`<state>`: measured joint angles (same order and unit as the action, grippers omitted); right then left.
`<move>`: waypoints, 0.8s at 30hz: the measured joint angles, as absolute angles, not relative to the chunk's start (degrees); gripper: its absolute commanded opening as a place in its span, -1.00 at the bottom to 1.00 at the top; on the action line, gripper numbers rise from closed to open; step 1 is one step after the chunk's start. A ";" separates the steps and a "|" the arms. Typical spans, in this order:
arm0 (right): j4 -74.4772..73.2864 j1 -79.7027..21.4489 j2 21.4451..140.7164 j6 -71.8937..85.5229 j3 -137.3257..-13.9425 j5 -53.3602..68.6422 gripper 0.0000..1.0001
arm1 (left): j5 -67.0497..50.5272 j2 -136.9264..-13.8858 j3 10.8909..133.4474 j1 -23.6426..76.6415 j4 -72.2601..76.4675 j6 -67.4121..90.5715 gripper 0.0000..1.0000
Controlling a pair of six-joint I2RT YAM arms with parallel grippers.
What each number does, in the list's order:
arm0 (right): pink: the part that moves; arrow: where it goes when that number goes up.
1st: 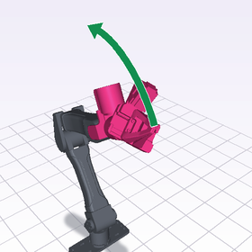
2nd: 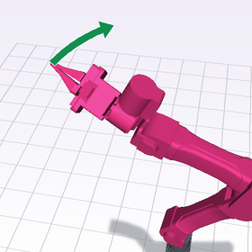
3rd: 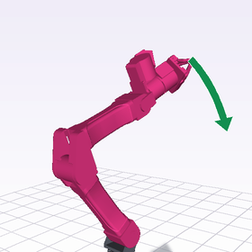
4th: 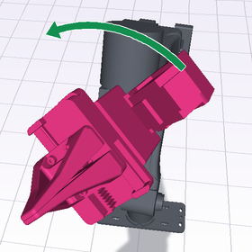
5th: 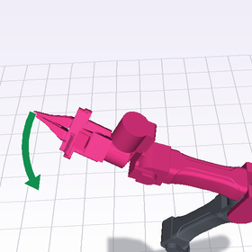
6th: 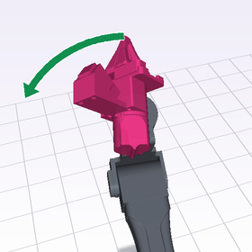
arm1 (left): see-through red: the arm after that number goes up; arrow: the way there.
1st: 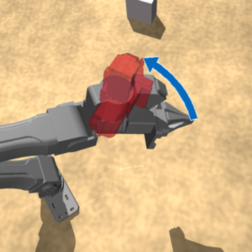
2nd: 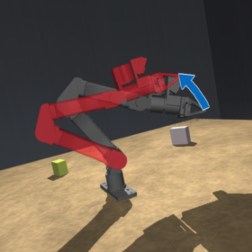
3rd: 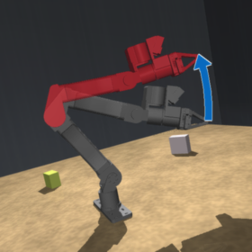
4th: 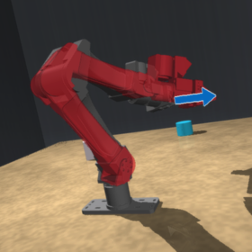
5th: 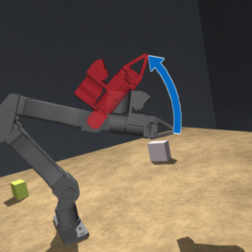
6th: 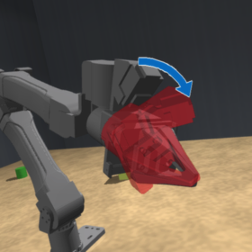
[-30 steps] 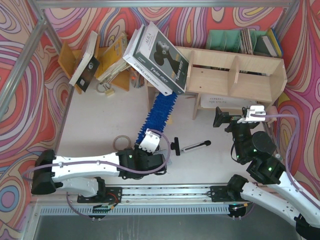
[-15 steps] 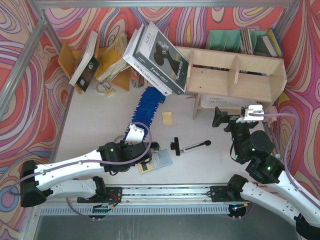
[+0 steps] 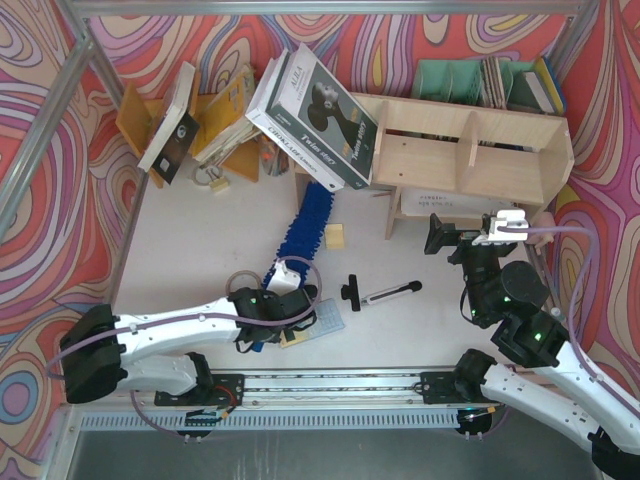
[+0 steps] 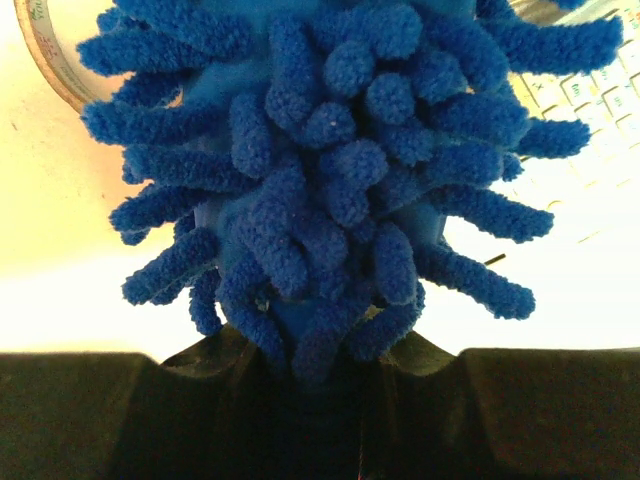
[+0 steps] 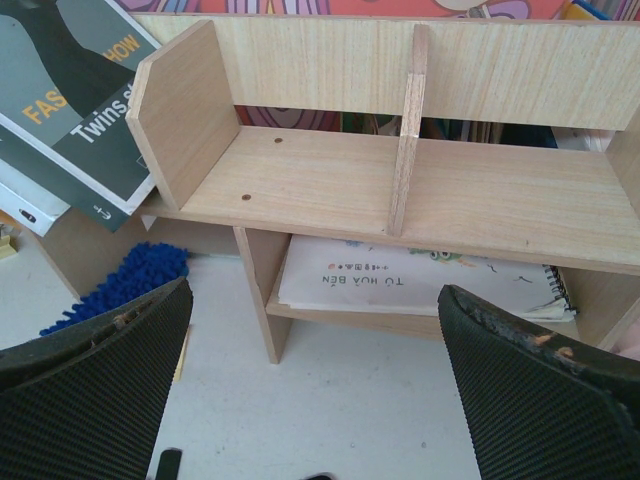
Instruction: Dust the bookshelf with a duster
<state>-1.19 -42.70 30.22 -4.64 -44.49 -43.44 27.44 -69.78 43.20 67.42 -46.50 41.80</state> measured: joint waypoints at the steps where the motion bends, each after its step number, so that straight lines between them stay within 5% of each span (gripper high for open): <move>1: -1.19 -42.70 30.22 -4.64 -44.49 -43.42 0.97 | 27.16 -70.43 42.92 67.33 -46.06 41.80 -1.00; 24: -1.26 -42.70 30.09 -4.64 -44.49 -43.44 0.97 | 33.74 -63.61 50.81 66.83 -50.09 38.11 -1.00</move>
